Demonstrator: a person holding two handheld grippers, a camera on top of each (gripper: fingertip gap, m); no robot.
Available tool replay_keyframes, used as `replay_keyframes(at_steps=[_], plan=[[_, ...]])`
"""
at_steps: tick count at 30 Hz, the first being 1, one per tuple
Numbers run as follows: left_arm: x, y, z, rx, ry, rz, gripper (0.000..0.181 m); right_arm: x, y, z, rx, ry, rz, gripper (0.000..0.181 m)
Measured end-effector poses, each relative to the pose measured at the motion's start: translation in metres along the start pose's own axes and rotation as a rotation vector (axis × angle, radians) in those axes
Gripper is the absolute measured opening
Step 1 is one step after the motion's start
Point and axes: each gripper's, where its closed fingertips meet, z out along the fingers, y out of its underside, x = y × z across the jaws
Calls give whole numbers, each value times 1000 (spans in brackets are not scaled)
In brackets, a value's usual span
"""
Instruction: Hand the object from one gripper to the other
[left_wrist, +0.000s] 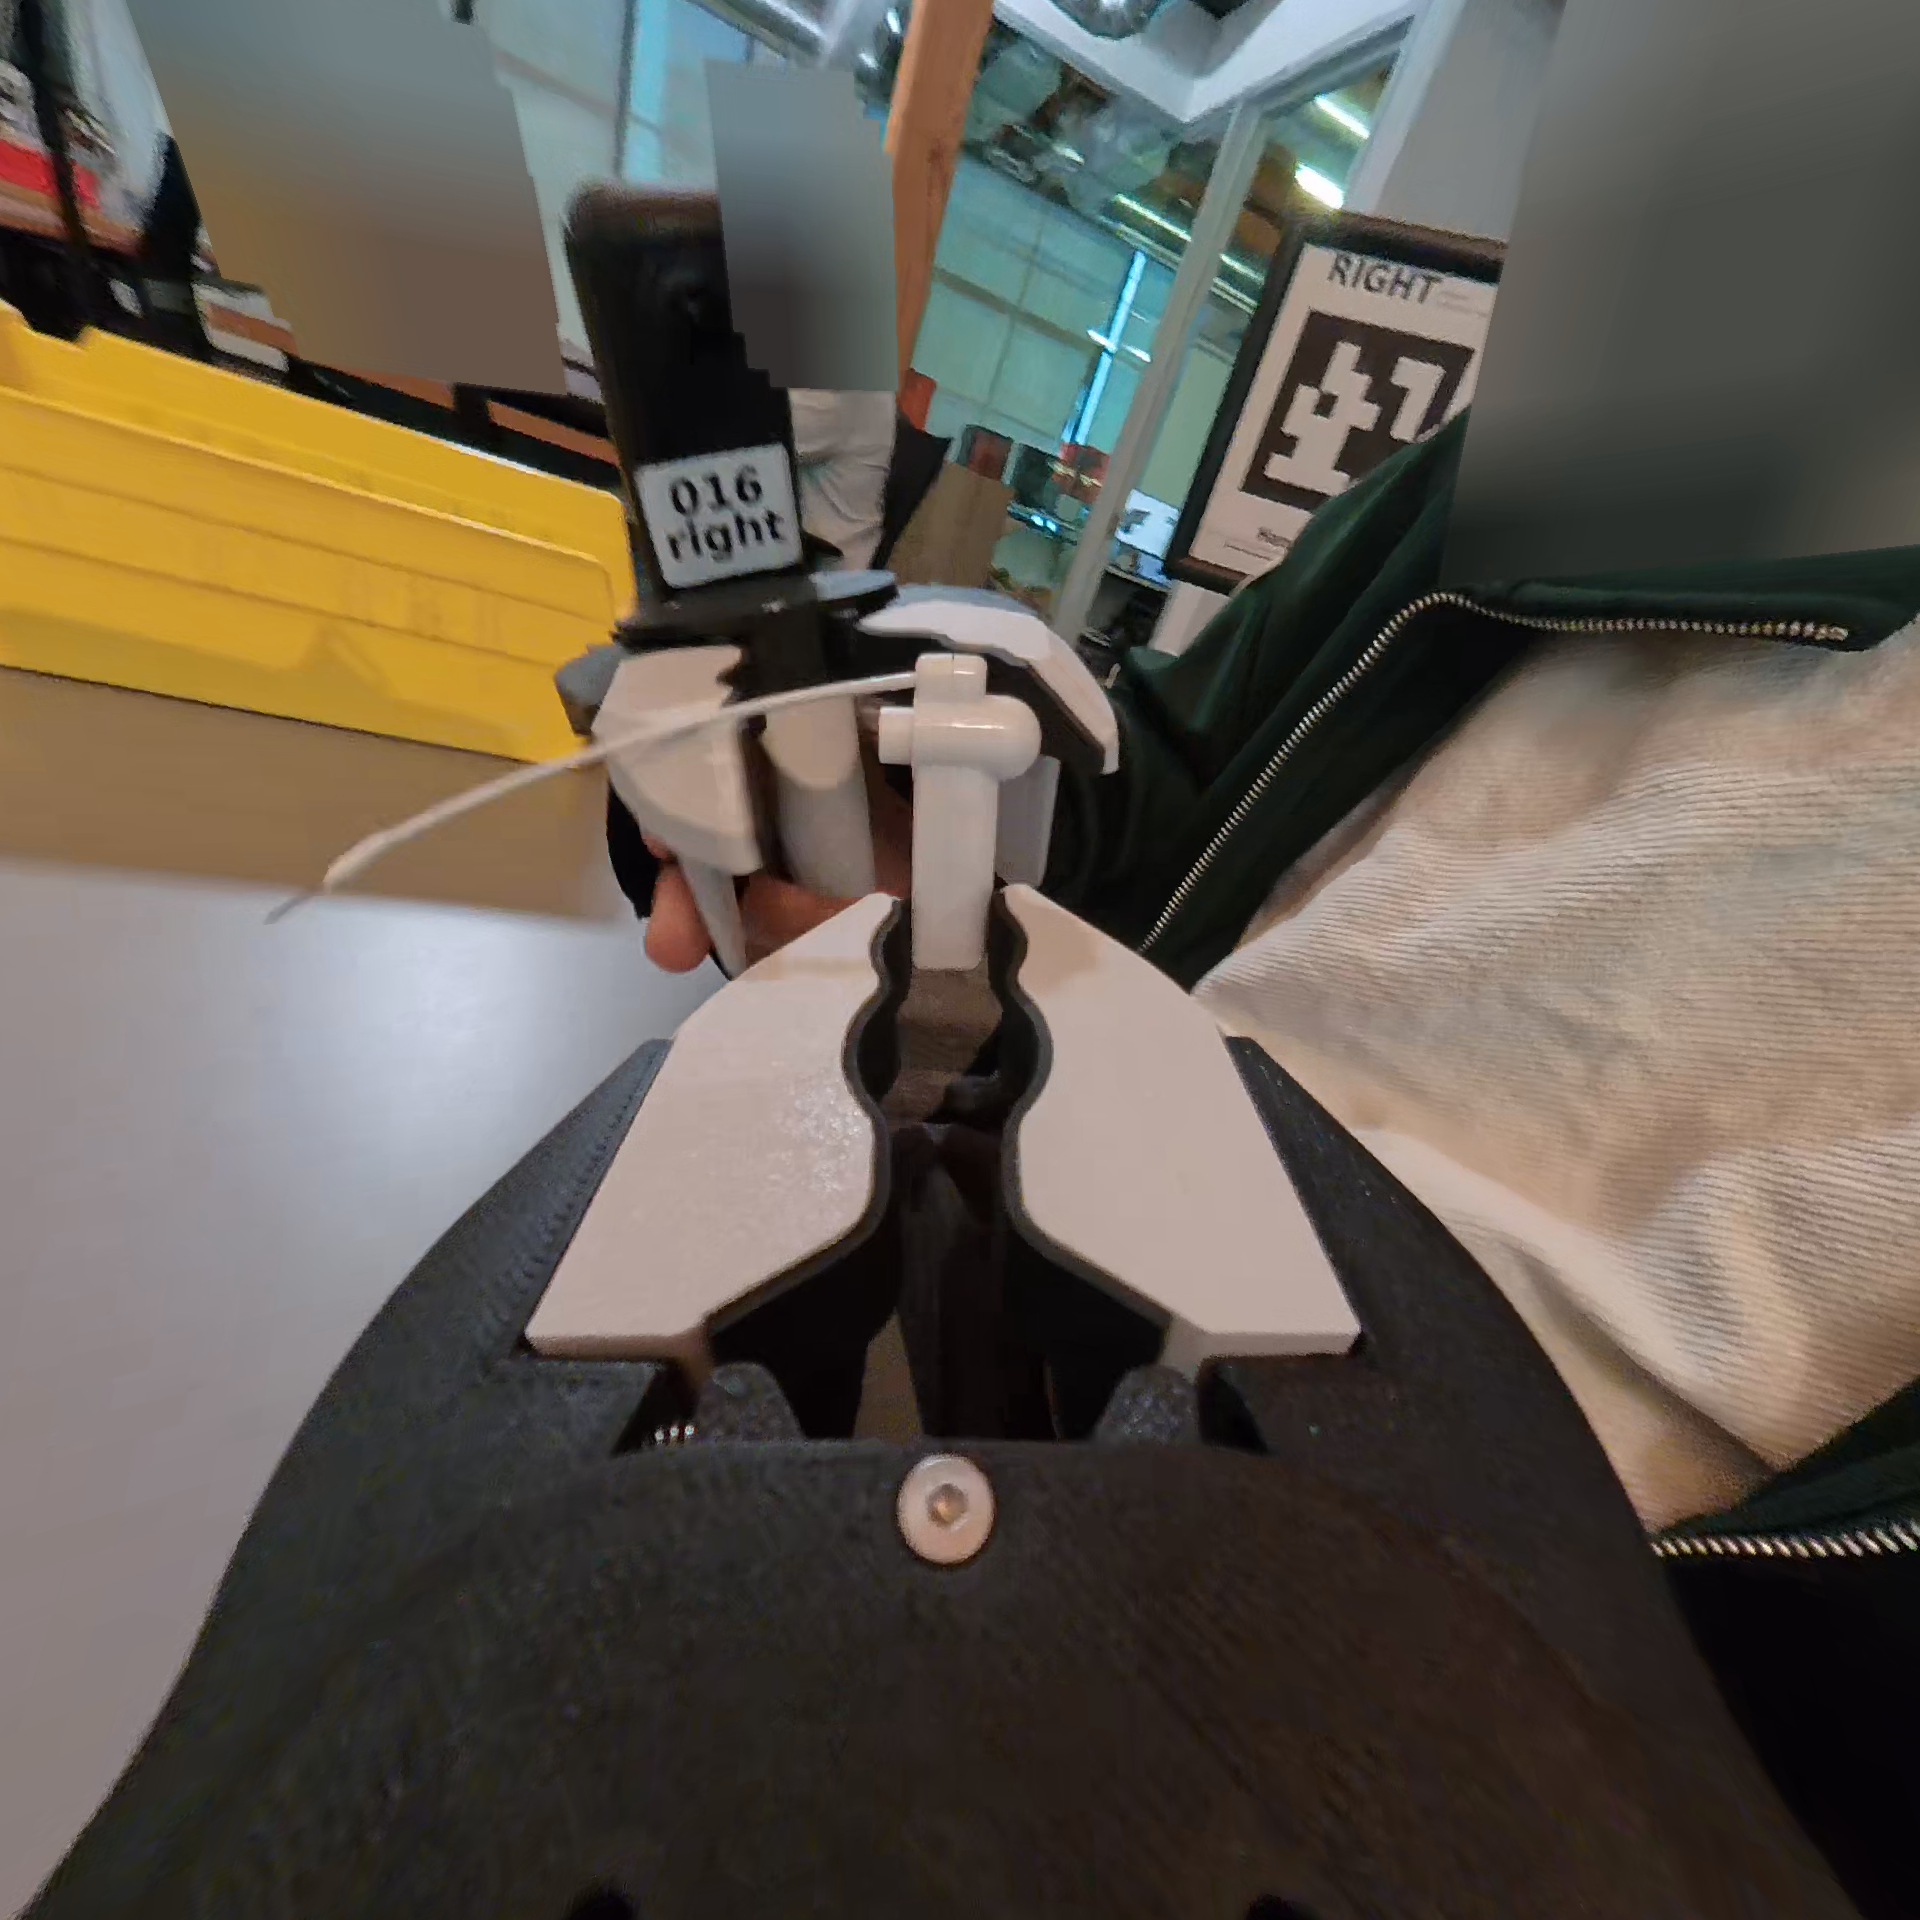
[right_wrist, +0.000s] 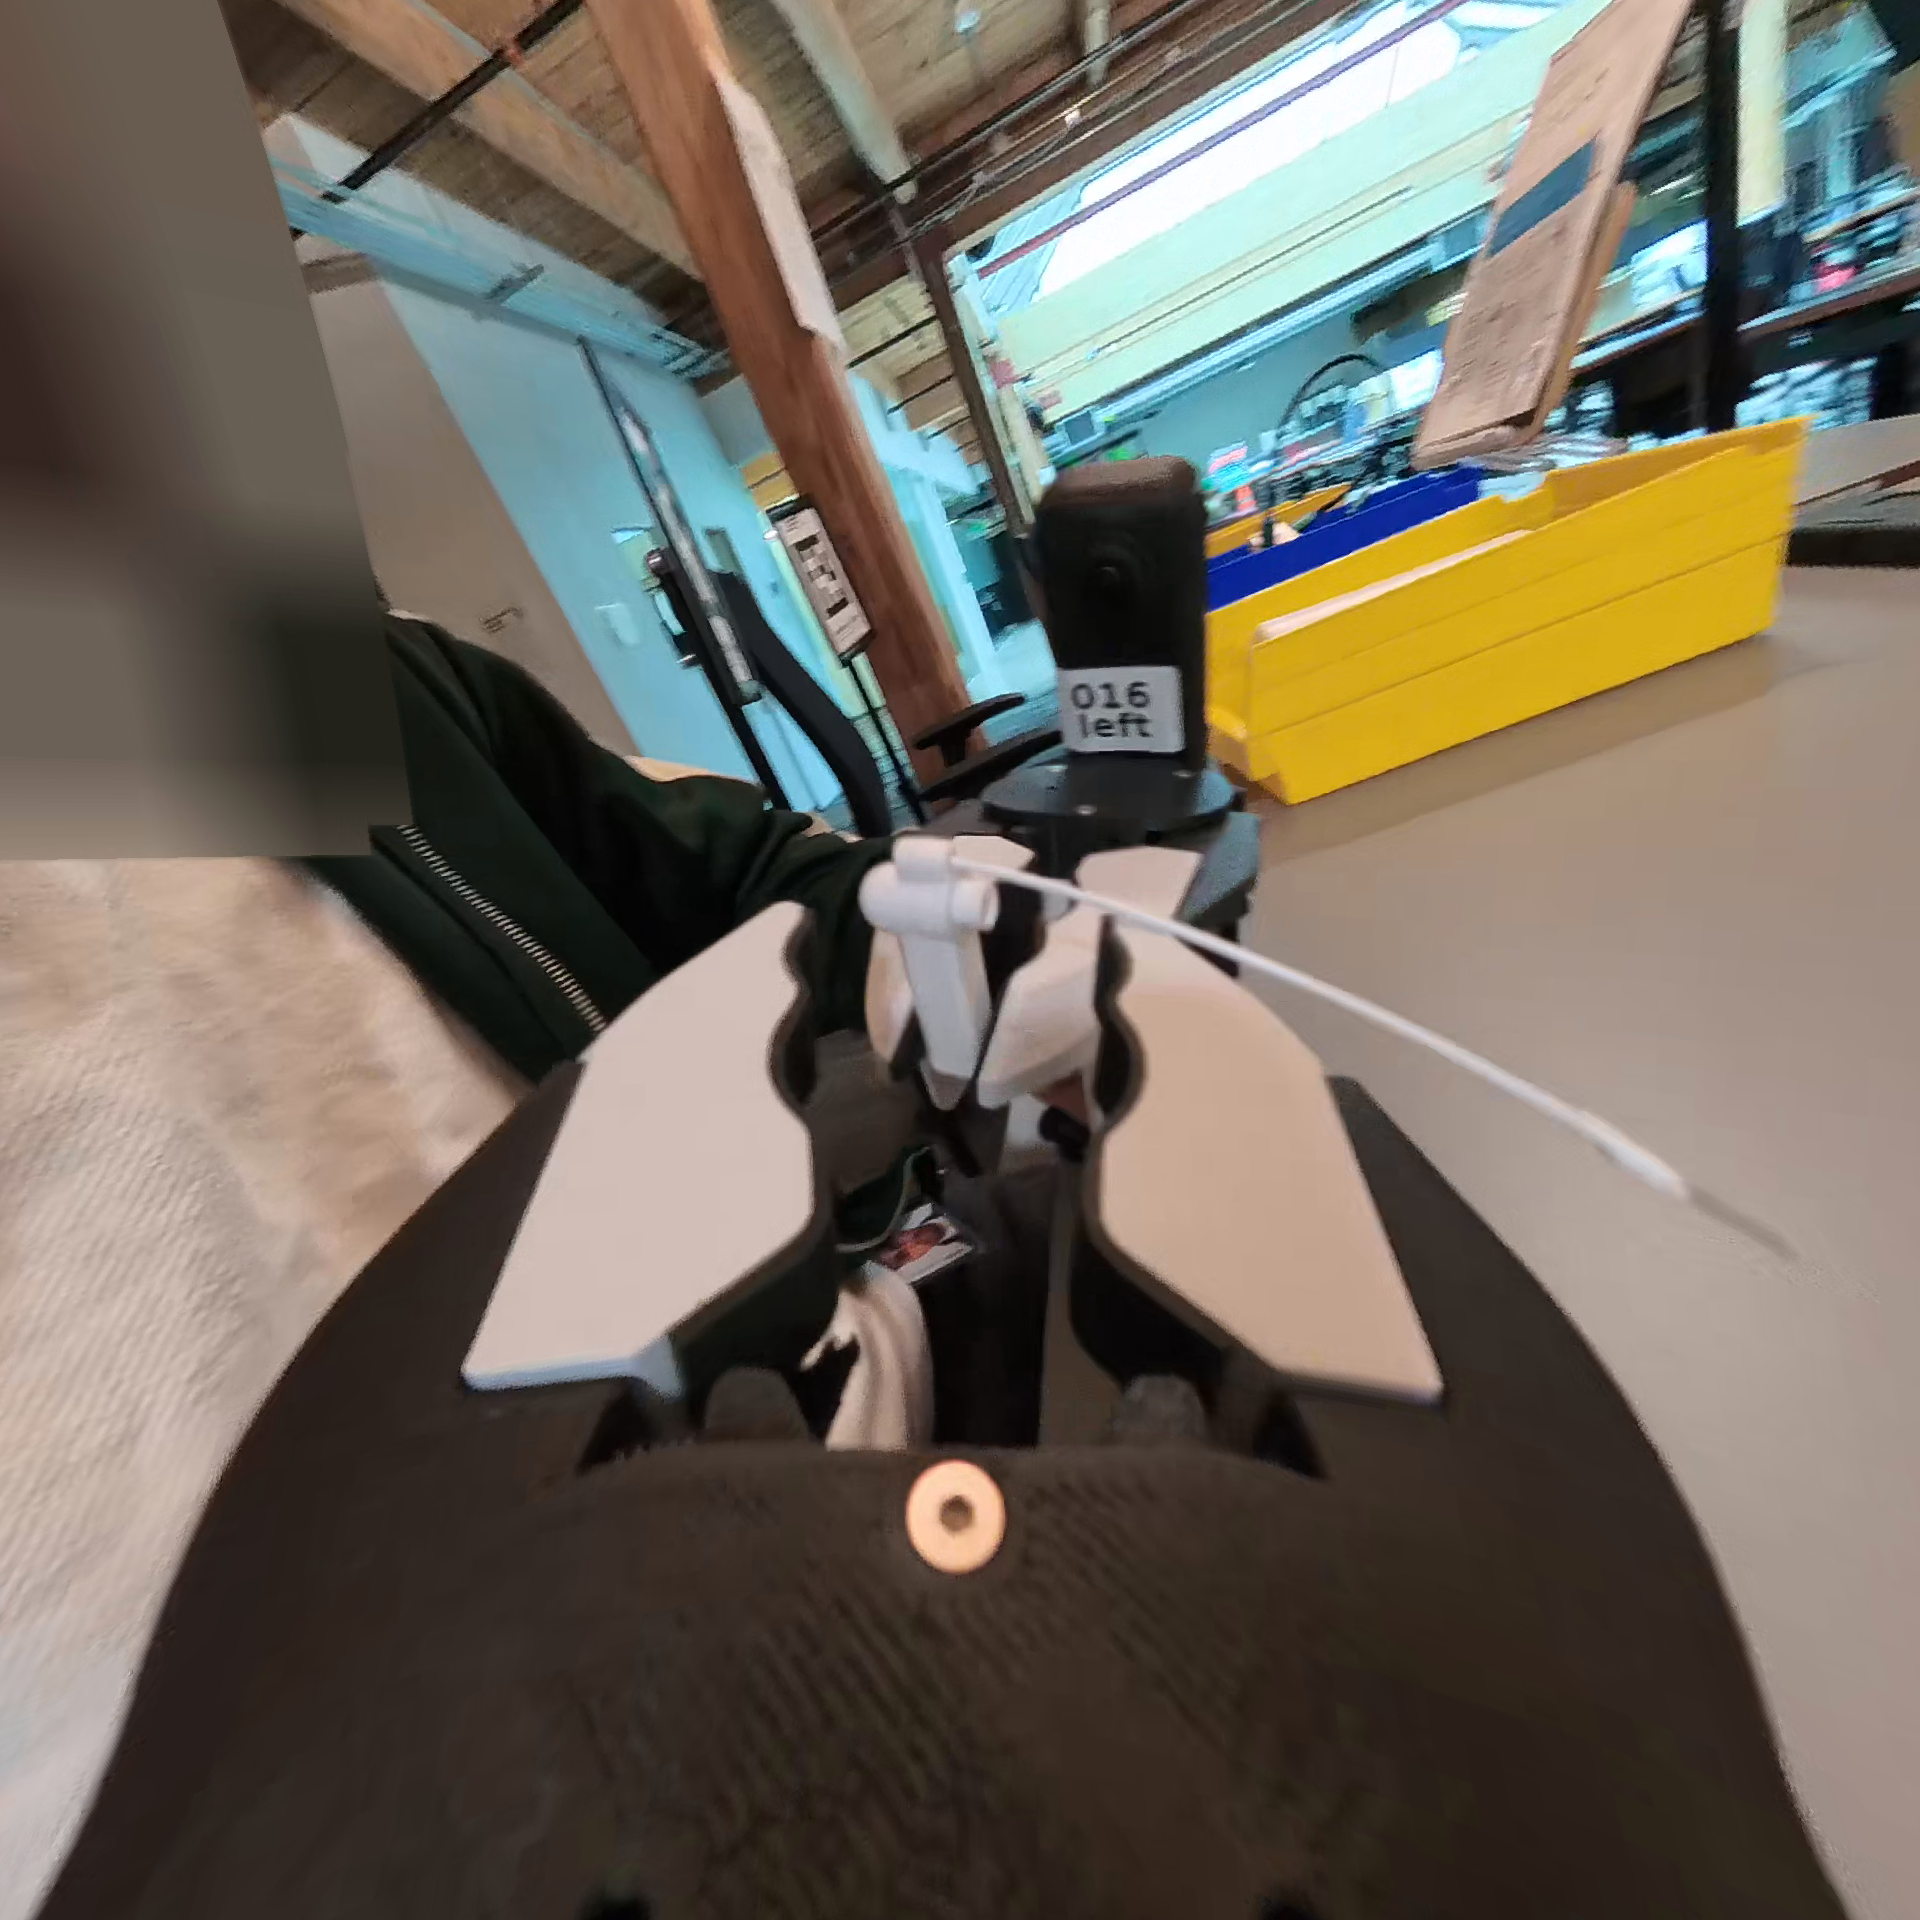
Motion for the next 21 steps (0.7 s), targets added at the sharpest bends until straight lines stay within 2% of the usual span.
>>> replay_keyframes(at_steps=[2,4,7,9,11,16,19,21], plan=[[-6,-6,-5,38,-47,18,15,9,2,0,2,52,2,61],[-14,-11,-10,65,-110,46,15,16,4,-1,-14,113,-17,61],[-21,-13,-14,69,-198,102,15,25,3,-5,-33,212,-112,53],[-25,-12,-14,48,-252,141,15,24,-1,-6,-23,245,-158,43],[-28,-10,-13,23,-297,191,15,22,-6,-5,2,263,-185,42],[-24,-3,-3,-31,-316,261,15,15,-10,-1,30,264,-242,41],[-23,-1,0,-28,-313,253,15,10,-7,1,0,245,-277,28],[-23,-2,0,-17,-304,240,15,9,-7,1,-8,254,-295,26]])
